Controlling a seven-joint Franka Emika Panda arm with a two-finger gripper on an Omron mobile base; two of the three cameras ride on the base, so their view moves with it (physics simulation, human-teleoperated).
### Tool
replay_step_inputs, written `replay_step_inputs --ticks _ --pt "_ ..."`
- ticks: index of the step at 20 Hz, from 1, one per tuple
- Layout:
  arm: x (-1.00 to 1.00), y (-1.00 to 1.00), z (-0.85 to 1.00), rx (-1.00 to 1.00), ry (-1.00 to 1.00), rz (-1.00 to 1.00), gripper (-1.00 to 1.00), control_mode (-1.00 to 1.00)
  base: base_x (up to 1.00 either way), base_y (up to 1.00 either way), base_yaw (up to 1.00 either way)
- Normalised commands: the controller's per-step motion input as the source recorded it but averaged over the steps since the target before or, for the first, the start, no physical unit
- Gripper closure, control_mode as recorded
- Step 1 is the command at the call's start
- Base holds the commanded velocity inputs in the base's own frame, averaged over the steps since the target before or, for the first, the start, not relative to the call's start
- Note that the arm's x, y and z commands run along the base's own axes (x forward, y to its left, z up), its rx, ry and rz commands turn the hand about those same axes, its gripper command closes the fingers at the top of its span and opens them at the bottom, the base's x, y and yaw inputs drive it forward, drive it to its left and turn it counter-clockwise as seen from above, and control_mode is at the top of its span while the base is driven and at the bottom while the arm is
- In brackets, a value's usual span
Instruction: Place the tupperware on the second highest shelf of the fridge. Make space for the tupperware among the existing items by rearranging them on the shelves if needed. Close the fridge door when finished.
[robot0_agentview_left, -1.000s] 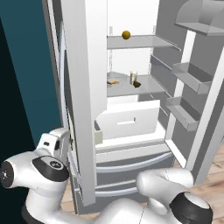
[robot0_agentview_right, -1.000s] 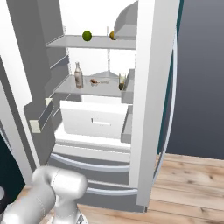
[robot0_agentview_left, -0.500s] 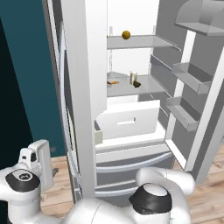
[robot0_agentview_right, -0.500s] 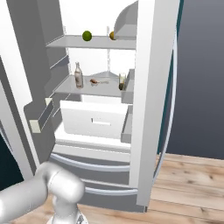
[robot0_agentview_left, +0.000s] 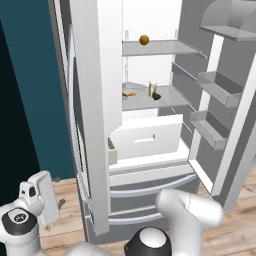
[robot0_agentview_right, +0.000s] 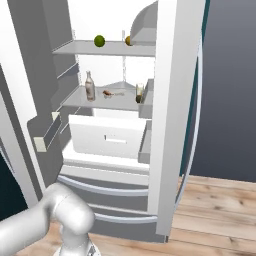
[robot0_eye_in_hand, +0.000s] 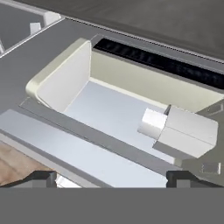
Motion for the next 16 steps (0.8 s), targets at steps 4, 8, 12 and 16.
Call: replay_step_inputs --ticks 4,8,12,16 --pt "0.44 0.00 -0.19 -0.01 0.03 0.00 -1.00 -1.00 0.00 0.00 0.00" --pt "0.63 0.00 -0.03 -0.02 0.09 0.00 -1.00 -1.00 0.00 0.00 0.00" --pt "0.65 0.00 0.00 -0.04 0.10 -0.02 -1.00 -1.00 0.00 0.00 0.00" --pt "0.54 0.00 0.00 -0.04 0.06 -0.03 -1.00 -1.00 0.00 0.00 0.00"
